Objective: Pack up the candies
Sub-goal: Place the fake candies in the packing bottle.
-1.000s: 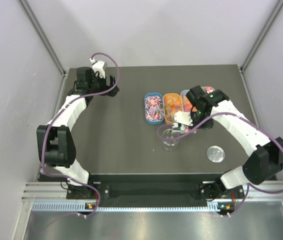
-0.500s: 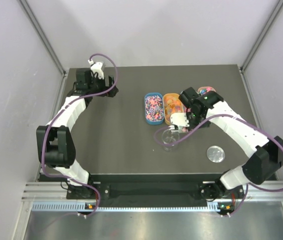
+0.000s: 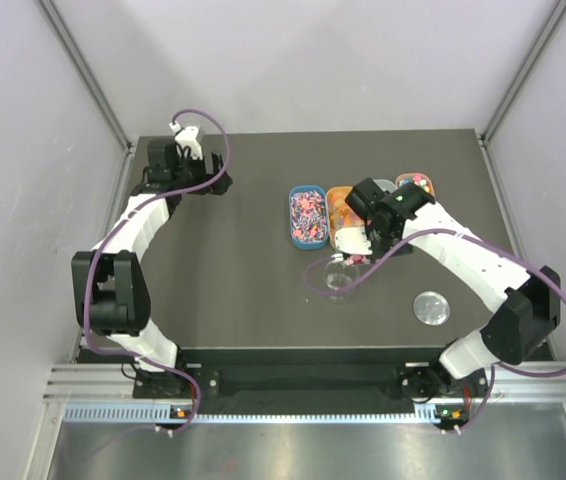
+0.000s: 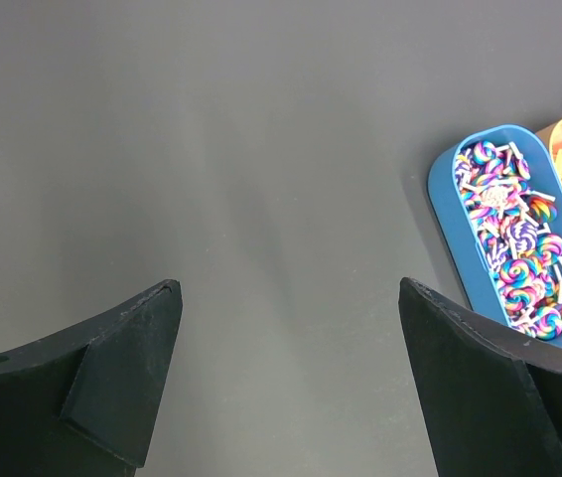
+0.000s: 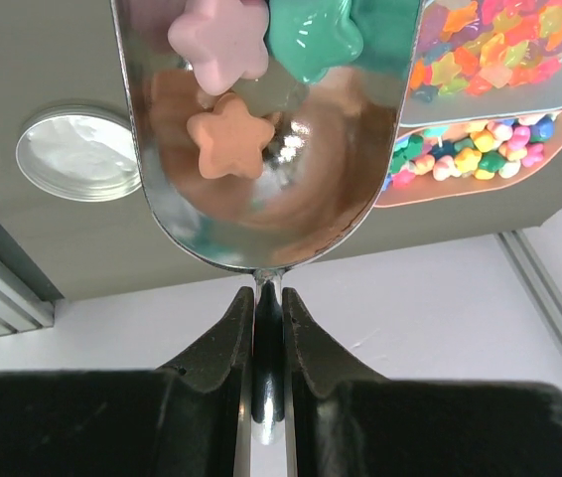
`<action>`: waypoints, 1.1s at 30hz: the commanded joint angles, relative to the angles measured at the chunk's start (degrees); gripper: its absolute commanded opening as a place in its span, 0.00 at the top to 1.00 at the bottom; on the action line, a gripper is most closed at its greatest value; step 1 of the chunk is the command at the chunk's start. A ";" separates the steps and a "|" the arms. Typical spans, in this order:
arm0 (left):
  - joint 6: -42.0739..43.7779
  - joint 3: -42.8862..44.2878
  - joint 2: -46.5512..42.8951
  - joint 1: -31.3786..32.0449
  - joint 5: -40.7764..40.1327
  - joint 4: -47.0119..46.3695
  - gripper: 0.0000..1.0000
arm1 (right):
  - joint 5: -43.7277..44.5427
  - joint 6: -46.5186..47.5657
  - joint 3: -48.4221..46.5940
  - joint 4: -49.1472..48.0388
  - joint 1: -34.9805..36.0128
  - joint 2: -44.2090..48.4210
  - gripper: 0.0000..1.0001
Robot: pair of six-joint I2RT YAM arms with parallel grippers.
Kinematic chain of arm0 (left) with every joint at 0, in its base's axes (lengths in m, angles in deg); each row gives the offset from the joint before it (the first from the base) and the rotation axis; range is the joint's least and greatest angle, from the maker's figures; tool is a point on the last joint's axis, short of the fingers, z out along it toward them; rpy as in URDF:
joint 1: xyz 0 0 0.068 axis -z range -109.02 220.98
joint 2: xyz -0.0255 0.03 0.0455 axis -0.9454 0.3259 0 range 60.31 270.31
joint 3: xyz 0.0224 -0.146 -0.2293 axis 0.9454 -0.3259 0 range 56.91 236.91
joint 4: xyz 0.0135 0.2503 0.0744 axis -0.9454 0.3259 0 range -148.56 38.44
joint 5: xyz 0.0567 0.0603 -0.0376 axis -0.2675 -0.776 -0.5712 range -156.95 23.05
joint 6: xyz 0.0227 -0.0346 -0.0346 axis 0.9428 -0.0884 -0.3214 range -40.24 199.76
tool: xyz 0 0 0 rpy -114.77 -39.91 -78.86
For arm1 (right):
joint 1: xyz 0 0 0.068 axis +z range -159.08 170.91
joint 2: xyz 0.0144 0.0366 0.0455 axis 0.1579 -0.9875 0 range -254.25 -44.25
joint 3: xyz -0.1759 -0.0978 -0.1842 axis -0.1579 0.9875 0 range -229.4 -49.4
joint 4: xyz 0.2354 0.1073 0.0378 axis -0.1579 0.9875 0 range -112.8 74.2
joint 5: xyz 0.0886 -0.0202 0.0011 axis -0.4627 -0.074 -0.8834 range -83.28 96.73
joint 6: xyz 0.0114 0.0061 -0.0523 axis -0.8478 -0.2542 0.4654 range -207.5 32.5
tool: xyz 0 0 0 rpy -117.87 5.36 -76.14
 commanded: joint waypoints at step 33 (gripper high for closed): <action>-3.72 -2.44 -2.44 -3.04 2.61 -7.11 0.05 | 10.39 0.57 2.58 7.71 3.46 2.04 1.00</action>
